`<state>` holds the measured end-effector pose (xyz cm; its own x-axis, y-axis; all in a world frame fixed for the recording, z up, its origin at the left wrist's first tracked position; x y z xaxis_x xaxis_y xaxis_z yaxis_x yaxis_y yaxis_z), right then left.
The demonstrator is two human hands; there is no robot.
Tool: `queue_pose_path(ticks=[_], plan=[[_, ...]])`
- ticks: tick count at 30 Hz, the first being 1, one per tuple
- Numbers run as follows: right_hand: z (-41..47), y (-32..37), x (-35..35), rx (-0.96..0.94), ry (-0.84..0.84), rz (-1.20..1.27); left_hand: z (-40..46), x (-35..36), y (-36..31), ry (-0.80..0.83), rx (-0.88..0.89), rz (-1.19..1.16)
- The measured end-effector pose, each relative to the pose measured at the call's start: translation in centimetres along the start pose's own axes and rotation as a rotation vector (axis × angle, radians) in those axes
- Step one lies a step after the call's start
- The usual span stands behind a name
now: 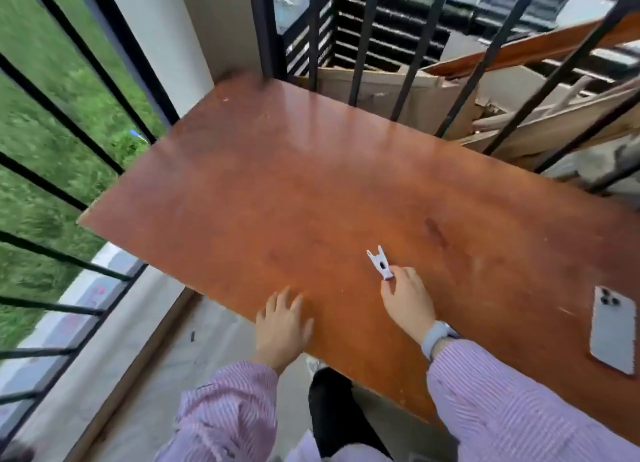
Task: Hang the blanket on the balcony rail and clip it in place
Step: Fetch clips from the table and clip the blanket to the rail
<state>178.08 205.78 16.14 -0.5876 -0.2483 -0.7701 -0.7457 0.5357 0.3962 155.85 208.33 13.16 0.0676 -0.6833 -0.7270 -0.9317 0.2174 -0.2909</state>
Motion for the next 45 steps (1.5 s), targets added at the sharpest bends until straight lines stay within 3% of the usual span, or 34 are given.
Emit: queue_pose_path(ticks=[5, 10, 14, 19, 24, 29, 37, 45], plan=[[6.3, 0.0, 0.6, 0.102, 0.110, -0.094, 3.4, 0.8, -0.5, 0.114, -0.059, 0.042], [8.0, 1.3, 2.0, -0.004, 0.069, -0.209, 3.9, 1.6, 0.4, 0.092, -0.060, 0.072], [6.3, 4.9, 4.3, -0.179, 0.135, -0.132, 2.1, 0.7, 2.3, 0.048, -0.119, -0.077], [-0.3, 14.0, 9.0, -0.502, 0.293, -0.056, -6.9, -0.1, 9.1, -0.164, -0.328, -0.253], [-13.6, 23.5, 16.5, -0.875, 0.466, -0.119, -23.3, 3.5, 16.7, -0.481, -0.550, -0.419], [-33.1, 26.6, 26.9, -1.173, 0.658, -0.167, -44.5, 14.9, 20.7, -0.808, -0.817, -0.599], [-66.1, 25.1, 44.1, -1.649, 1.048, -0.403, -73.9, 38.1, 20.5, -0.957, -1.499, -0.896], [-89.5, 22.2, 56.6, -1.915, 1.395, -0.545, -89.5, 53.0, 20.5, -1.134, -1.836, -1.109]])
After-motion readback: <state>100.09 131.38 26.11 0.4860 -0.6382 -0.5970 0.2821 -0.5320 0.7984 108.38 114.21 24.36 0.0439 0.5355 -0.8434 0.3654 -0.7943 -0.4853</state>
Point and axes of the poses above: each hand's wrist, its own z-axis towards the middle knuckle, its own x-axis out of the palm, y = z × x, the point moved 8 cm from there along z, towards the middle knuckle, and after that the axes turned 12 degrees about y, right-handed, at the moved point
